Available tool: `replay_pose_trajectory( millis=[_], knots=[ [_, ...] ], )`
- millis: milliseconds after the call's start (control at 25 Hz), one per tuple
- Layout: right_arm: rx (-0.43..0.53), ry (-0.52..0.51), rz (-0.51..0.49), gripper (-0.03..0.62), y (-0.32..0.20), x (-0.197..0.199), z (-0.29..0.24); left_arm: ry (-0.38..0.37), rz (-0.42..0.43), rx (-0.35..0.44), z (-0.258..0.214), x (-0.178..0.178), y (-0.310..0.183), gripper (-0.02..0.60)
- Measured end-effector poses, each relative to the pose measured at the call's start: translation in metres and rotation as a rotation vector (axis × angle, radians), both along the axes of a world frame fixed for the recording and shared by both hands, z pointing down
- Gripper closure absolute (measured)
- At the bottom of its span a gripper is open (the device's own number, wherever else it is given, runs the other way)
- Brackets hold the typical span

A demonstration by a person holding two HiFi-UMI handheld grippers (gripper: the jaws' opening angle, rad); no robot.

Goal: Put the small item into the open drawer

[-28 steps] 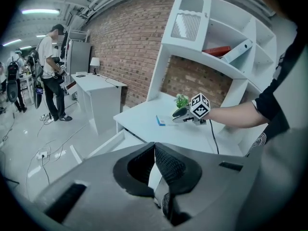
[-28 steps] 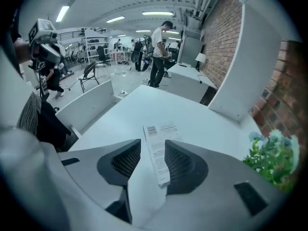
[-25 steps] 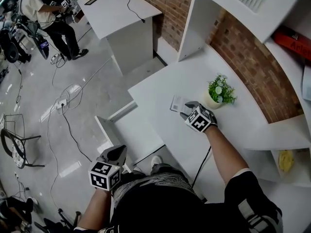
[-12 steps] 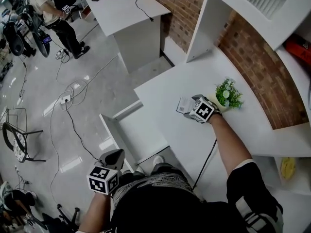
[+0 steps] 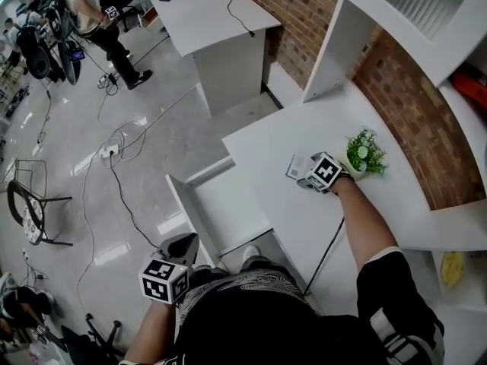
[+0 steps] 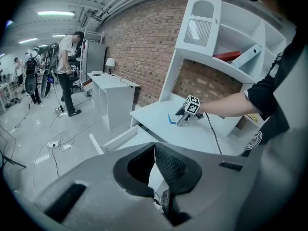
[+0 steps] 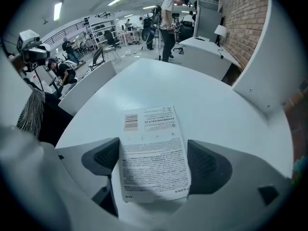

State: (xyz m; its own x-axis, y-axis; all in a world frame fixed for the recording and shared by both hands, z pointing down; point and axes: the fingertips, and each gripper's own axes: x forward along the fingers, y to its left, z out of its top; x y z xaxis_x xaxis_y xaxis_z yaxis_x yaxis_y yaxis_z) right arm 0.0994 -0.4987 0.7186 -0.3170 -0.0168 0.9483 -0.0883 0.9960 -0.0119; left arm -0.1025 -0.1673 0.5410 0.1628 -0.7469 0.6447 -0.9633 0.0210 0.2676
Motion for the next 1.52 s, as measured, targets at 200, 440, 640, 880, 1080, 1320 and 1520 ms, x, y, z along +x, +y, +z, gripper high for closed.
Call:
replay_pose_trajectory(
  millis=[200, 440, 640, 880, 1080, 1320, 1520],
  knots=[
    [-0.025, 0.096, 0.001, 0.174, 0.003, 0.001, 0.002, 0.006, -0.006, 0.001, -0.001, 0.000, 0.008, 0.565],
    [-0.048, 0.095, 0.006, 0.174, 0.015, -0.001, -0.002, 0.002, -0.009, 0.020, -0.005, 0.000, 0.008, 0.565],
    [-0.028, 0.045, 0.046, 0.174, 0.017, -0.005, -0.013, 0.001, -0.001, 0.024, -0.007, -0.003, 0.012, 0.565],
    [-0.027, -0.017, 0.107, 0.174, 0.024, -0.005, -0.029, -0.011, 0.005, 0.041, -0.015, -0.007, 0.008, 0.565],
    [-0.011, -0.073, 0.185, 0.174, 0.029, 0.000, -0.043, -0.007, 0.037, 0.038, -0.013, -0.002, 0.004, 0.565],
    [0.016, -0.140, 0.264, 0.174, 0.043, -0.001, -0.066, 0.013, 0.092, 0.039, -0.007, -0.009, -0.004, 0.565],
    [-0.002, -0.198, 0.367, 0.174, 0.061, -0.003, -0.081, 0.022, 0.175, 0.045, -0.007, -0.016, -0.017, 0.565]
  ],
)
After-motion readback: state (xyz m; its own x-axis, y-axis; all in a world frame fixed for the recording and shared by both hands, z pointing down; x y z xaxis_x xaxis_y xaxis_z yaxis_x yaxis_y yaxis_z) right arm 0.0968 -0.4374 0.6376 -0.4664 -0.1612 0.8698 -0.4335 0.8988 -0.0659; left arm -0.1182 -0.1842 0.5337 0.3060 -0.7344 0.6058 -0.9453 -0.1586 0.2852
